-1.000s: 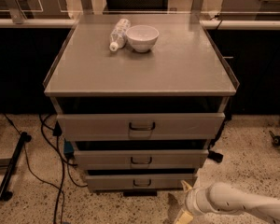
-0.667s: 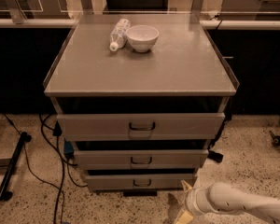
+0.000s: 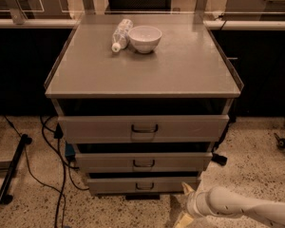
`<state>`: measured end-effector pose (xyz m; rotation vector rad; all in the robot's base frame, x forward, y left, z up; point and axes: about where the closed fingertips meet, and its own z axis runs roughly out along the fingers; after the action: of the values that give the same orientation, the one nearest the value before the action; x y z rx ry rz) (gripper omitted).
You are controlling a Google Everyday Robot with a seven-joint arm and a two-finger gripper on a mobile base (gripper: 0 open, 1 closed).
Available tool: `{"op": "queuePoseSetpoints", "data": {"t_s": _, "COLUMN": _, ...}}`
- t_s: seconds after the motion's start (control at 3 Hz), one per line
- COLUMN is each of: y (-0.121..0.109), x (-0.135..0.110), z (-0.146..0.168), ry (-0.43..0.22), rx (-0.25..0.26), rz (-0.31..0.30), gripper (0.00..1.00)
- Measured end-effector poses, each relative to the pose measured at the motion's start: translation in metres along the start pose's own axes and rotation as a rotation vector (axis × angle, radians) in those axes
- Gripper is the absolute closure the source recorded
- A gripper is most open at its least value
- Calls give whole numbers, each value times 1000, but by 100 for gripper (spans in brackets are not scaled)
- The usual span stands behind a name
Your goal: Open bottom drawer
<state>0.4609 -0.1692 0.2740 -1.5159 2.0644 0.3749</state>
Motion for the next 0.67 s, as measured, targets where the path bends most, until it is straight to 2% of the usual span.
{"op": "queuePoseSetpoints", "data": {"t_s": 0.67, "y": -19, "x": 5, "z": 33, "ry": -37, "rx": 21, "rz": -55, "gripper": 0}}
